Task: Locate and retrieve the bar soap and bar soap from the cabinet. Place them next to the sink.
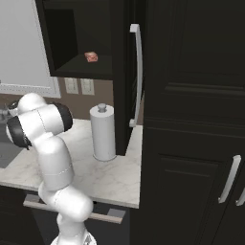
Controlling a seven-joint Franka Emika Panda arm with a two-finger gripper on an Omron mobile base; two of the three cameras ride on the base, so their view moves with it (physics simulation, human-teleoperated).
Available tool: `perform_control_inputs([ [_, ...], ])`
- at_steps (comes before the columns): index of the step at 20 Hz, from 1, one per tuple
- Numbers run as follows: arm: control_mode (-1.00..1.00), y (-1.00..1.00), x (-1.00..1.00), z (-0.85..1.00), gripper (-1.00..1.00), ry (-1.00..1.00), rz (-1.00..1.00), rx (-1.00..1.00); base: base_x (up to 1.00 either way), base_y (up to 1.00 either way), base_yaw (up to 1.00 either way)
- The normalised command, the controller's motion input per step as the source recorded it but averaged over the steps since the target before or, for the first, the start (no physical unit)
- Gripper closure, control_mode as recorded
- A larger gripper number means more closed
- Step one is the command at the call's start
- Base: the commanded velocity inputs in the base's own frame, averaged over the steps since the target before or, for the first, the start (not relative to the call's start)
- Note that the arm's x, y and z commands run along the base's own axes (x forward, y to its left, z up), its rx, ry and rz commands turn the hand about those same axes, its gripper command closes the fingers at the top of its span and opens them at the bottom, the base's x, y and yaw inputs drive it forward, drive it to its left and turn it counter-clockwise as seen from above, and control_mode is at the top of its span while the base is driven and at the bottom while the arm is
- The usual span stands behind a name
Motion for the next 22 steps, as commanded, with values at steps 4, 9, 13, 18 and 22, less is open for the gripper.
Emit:
perform_control_inputs([
  [4,-1.0,0.15,0.13,-0.36,1.0,-0.05,-0.07,0.0,0.0,0.0,0.0],
  [9,-1.0,0.13,0.11,-0.29,1.0,-0.02,-0.06,0.0,0.0,0.0,0.0],
  [13,-1.0,0.16,0.1,-0.17,1.0,0.0,-0.05,0.0,0.0,0.0,0.0],
  [18,-1.0,-0.01,0.05,-0.18,1.0,0.01,-0.02,0.0,0.0,0.0,0.0],
  [22,-1.0,-0.08,0.01,-0.25,-1.0,0.0,0.0,0.0,0.0,0.0,0.0],
])
